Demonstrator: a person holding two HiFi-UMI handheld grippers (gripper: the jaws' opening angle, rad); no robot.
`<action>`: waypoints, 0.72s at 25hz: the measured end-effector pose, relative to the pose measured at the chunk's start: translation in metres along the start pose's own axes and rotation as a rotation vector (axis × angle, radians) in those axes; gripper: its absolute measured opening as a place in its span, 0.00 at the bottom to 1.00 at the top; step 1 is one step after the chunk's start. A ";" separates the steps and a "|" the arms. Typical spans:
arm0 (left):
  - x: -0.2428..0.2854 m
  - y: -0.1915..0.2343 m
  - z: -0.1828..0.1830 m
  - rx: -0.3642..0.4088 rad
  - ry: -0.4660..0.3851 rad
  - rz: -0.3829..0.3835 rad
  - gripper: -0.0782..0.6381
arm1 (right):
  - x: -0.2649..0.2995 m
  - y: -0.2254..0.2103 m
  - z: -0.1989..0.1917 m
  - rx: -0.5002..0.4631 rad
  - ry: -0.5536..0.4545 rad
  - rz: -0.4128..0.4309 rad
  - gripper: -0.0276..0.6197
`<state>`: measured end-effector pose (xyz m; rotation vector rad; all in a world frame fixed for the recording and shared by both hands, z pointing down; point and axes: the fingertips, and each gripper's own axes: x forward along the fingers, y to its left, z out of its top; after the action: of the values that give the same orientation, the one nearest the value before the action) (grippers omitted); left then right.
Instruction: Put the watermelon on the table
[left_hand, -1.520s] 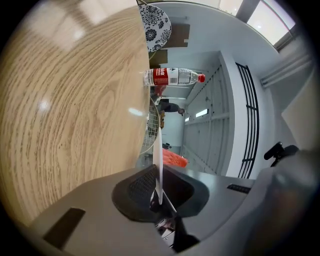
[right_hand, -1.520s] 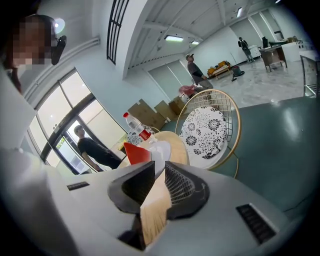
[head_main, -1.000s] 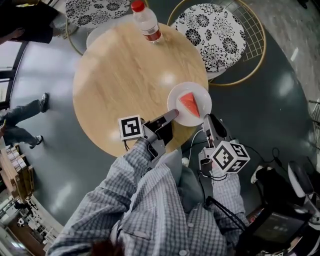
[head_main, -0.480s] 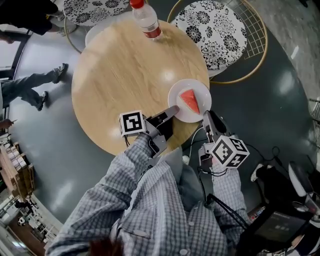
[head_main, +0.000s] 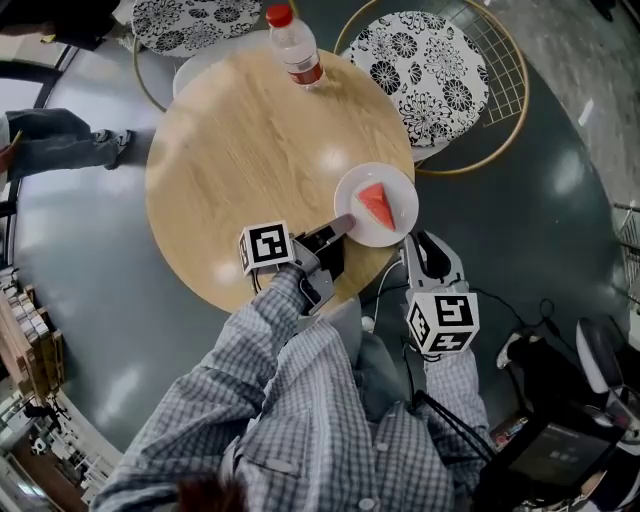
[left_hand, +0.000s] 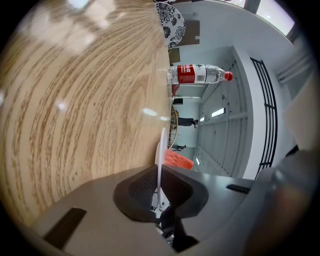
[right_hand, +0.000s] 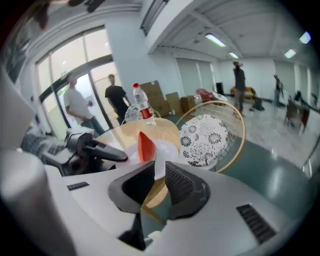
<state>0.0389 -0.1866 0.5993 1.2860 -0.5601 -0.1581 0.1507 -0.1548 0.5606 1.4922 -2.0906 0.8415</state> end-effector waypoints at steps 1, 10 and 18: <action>0.000 0.000 0.001 0.002 -0.001 0.002 0.14 | -0.003 0.012 0.003 -0.125 0.010 0.010 0.15; 0.001 -0.001 0.002 -0.001 -0.006 0.013 0.14 | 0.007 0.079 -0.026 -0.973 0.147 0.083 0.15; 0.002 0.001 0.001 -0.008 -0.005 0.020 0.14 | 0.022 0.073 -0.039 -1.166 0.253 0.051 0.12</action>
<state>0.0395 -0.1883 0.6007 1.2723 -0.5763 -0.1468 0.0746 -0.1256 0.5864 0.6413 -1.8358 -0.2211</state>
